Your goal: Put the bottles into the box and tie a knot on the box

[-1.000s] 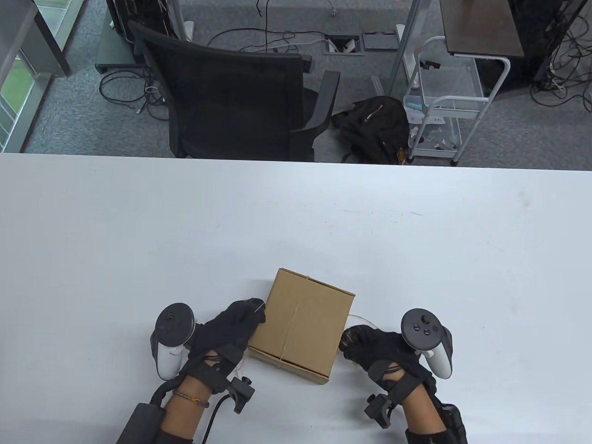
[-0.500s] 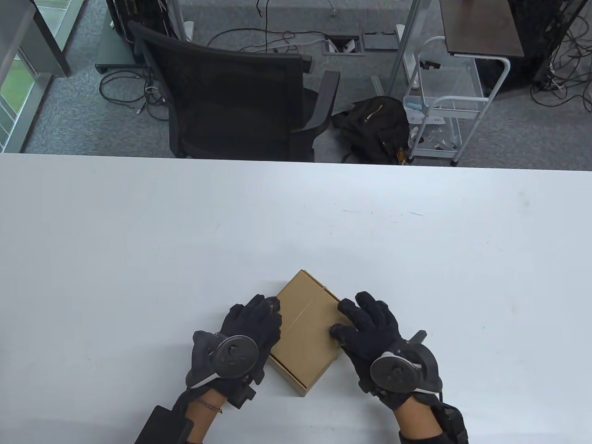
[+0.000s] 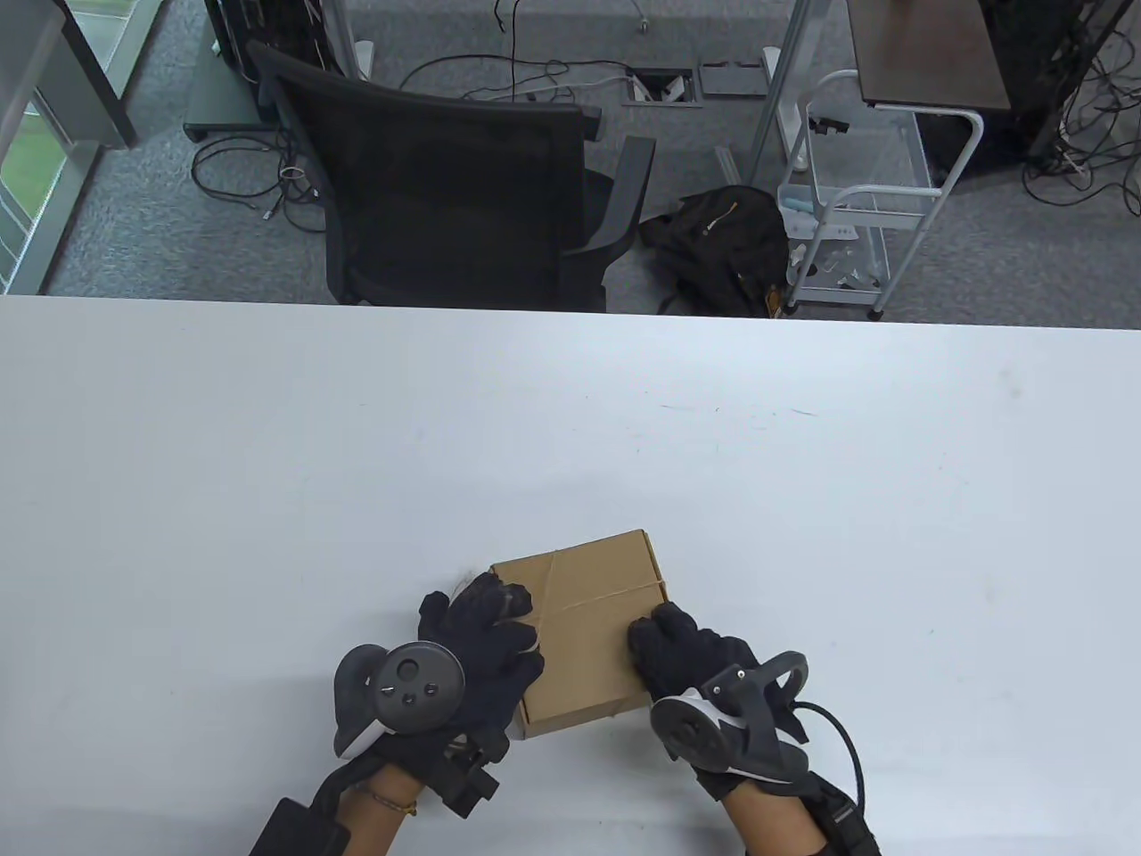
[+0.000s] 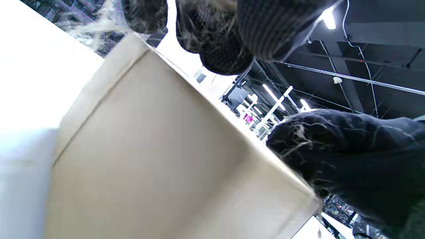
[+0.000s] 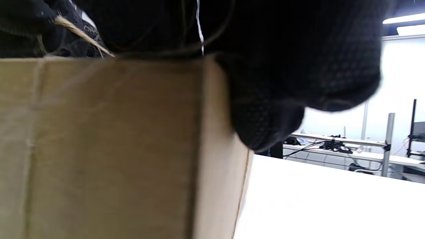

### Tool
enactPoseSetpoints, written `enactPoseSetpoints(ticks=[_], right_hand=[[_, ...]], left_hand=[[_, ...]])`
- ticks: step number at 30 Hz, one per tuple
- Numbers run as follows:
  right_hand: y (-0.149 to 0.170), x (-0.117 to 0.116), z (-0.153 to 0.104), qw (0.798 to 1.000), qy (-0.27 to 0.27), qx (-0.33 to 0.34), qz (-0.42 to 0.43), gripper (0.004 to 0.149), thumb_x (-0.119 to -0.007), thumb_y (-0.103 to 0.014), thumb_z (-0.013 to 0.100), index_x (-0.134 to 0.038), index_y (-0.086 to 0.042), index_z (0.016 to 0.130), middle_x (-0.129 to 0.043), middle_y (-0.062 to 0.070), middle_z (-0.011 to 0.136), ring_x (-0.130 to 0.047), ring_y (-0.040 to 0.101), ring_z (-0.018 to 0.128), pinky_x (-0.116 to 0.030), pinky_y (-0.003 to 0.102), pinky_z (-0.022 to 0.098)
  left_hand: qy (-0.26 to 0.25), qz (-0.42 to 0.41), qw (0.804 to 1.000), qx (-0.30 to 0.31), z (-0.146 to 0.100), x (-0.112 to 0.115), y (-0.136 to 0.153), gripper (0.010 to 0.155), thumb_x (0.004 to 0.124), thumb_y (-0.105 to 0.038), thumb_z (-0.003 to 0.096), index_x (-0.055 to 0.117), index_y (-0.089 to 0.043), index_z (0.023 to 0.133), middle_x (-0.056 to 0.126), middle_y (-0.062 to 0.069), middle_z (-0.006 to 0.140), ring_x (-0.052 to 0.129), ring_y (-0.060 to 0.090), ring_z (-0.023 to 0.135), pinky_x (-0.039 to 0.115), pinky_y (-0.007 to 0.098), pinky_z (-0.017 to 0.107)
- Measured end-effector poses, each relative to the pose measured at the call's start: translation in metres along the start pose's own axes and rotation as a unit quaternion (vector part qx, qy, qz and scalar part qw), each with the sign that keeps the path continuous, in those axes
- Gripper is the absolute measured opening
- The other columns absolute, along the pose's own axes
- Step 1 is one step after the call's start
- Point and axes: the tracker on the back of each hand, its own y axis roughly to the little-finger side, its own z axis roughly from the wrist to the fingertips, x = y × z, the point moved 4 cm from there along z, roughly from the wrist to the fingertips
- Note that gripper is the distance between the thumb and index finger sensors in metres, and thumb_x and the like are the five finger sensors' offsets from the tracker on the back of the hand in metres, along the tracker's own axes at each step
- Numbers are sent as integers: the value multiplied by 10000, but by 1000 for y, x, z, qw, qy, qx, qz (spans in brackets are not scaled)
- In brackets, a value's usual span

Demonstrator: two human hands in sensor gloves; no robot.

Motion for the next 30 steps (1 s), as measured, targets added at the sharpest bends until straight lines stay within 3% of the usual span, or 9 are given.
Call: enactPoseSetpoints(ticks=[6, 9, 13, 17, 19, 21, 22, 26, 30], right_hand=[[-15, 8, -2, 999, 17, 29, 2, 396, -880, -318, 436, -932, -60, 731, -947, 207, 618, -1052, 206, 273, -937, 354, 170], [-5, 12, -7, 999, 40, 19, 21, 376, -907, -271, 422, -930, -86, 749, -947, 185, 693, -1015, 277, 405, -896, 434, 299], [28, 15, -10, 997, 65, -35, -22, 373, -892, -219, 428, -890, -127, 790, -882, 162, 831, -920, 381, 643, -789, 559, 494], [62, 6, -10, 992, 70, -94, 38, 377, -865, -219, 446, -858, -109, 807, -789, 205, 948, -813, 491, 795, -717, 649, 559], [74, -6, -7, 985, 64, -98, 124, 384, -830, -236, 463, -833, -125, 831, -797, 223, 946, -852, 499, 760, -751, 652, 532], [82, -23, -5, 963, 37, -106, 246, 391, -798, -217, 481, -813, -107, 856, -784, 254, 945, -869, 492, 741, -776, 641, 510], [85, -24, -6, 949, 56, -122, 286, 386, -817, -204, 478, -835, -90, 846, -788, 280, 930, -865, 510, 723, -776, 647, 494], [77, -15, -5, 981, 31, -116, 152, 381, -819, -242, 475, -852, -124, 836, -903, 241, 814, -998, 409, 565, -892, 530, 387], [72, -14, -11, 976, 21, -133, 171, 382, -820, -238, 472, -858, -125, 835, -977, 224, 691, -1049, 349, 431, -931, 467, 295]], left_hand=[[29, 55, 998, 14, -9, 11, -14, 491, 863, -413, 485, 928, -88, 848, 814, 162, 1126, 649, 593, 1075, 427, 860, 645], [38, 126, 991, 26, -9, 21, -15, 475, 835, -426, 497, 893, -143, 875, 744, 114, 1179, 612, 586, 1095, 530, 819, 667], [61, 65, 994, 60, -1, 23, -4, 463, 842, -409, 489, 888, -147, 867, 726, 92, 1183, 572, 559, 1107, 576, 762, 696], [85, 20, 992, 89, 6, 22, 8, 454, 844, -418, 483, 894, -168, 859, 732, 45, 1186, 548, 488, 1139, 551, 739, 721], [90, -2, 992, 85, 9, 23, 15, 444, 836, -412, 489, 872, -180, 865, 696, 30, 1207, 507, 458, 1161, 502, 742, 731], [91, -9, 992, 83, 13, 24, 18, 441, 831, -413, 492, 863, -183, 867, 673, 27, 1221, 486, 437, 1173, 466, 748, 736], [90, 2, 993, 76, 13, 25, 19, 438, 821, -413, 502, 847, -183, 875, 651, 30, 1231, 469, 426, 1181, 433, 751, 740], [19, 80, 995, 54, 10, 15, 18, 449, 815, -413, 507, 822, -214, 909, 654, 78, 1226, 489, 505, 1162, 408, 783, 725], [-29, 121, 991, 40, 1, 8, 17, 464, 826, -422, 498, 855, -147, 871, 685, 155, 1166, 621, 543, 1095, 511, 782, 688]])
